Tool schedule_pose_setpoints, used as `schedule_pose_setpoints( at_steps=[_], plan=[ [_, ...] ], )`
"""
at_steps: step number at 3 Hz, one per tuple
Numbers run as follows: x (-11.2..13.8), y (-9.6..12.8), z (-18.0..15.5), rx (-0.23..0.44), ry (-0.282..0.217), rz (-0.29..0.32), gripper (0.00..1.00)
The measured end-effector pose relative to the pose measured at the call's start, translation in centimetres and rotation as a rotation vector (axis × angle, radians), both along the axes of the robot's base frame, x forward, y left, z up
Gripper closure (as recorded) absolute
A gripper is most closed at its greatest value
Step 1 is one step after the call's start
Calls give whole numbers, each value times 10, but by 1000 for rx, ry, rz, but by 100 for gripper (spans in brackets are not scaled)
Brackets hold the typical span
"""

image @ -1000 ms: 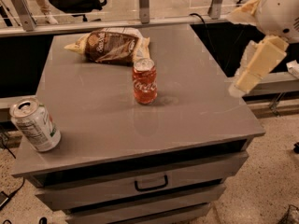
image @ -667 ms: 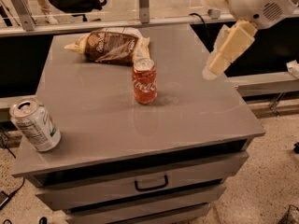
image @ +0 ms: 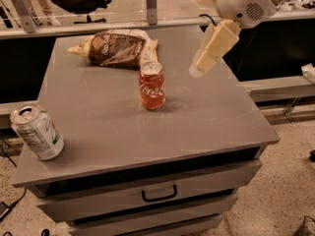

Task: Move coke can near brown chip bag

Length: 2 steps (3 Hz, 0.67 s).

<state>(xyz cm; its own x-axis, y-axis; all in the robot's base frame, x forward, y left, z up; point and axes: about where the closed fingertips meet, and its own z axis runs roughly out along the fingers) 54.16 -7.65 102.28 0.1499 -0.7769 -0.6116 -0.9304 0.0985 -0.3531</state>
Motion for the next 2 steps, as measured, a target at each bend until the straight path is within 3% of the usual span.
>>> schedule_pose_setpoints(
  at_steps=[2],
  plan=[
    [34,20,-54,95,37,65,0]
  ],
)
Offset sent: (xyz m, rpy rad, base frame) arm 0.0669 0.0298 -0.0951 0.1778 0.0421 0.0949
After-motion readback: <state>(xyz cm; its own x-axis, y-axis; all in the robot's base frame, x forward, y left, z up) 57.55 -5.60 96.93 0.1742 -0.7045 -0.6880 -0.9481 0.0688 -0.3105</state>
